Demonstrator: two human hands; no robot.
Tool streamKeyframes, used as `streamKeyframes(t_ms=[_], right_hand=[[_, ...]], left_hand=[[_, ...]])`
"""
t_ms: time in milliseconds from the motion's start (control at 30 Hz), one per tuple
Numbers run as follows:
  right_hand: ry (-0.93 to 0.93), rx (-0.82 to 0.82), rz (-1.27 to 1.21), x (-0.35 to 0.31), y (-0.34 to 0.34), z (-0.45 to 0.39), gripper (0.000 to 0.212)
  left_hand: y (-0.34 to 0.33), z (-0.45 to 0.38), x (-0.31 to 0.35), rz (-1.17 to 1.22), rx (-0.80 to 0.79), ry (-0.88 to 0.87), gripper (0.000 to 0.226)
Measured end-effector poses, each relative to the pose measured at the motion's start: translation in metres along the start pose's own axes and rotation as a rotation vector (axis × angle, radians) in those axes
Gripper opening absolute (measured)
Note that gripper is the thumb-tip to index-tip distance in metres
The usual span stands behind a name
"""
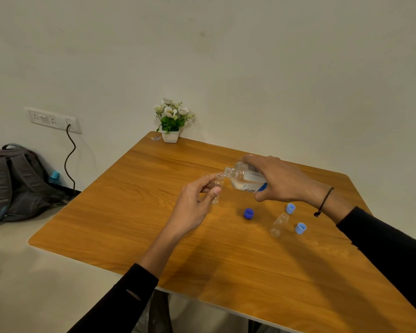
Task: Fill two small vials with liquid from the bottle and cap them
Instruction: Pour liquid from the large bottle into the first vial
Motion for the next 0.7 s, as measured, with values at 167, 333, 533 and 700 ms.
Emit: streamKeyframes(t_ms=[167,333,533,700], right_hand=[[0.004,0.004,0.011,-0.0002,0.0003,0.0007,0.092],[0.001,-0.001,0.007,-0.0012,0.0006,0.0010,0.092],[0.008,-0.002,0.009,-0.0016,0.0011,0.0009,0.090],[0.009,0.003,0.010,-0.0016,0.0010,0.0011,0.090]], left_hand=[[0.0005,-0.0001,-0.0013,-0.001,-0.001,-0.016,0.045],[-0.0002,0.0004,-0.0027,0.007,0.005,-0.021,0.042],[-0.0002,0.0000,-0.0030,0.002,0.003,-0.025,0.042],[0.0001,0.0007,-0.0026,0.017,0.008,-0.028,0.042]])
Point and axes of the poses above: each hand's wrist, its own z-axis away from the middle knuckle, its own y-axis out of the back of the hand, x = y × z, the point moved 1 cm from there along -z, towards the middle knuckle, and after that the axes turned 13 degrees about x, right-handed, at the moved point
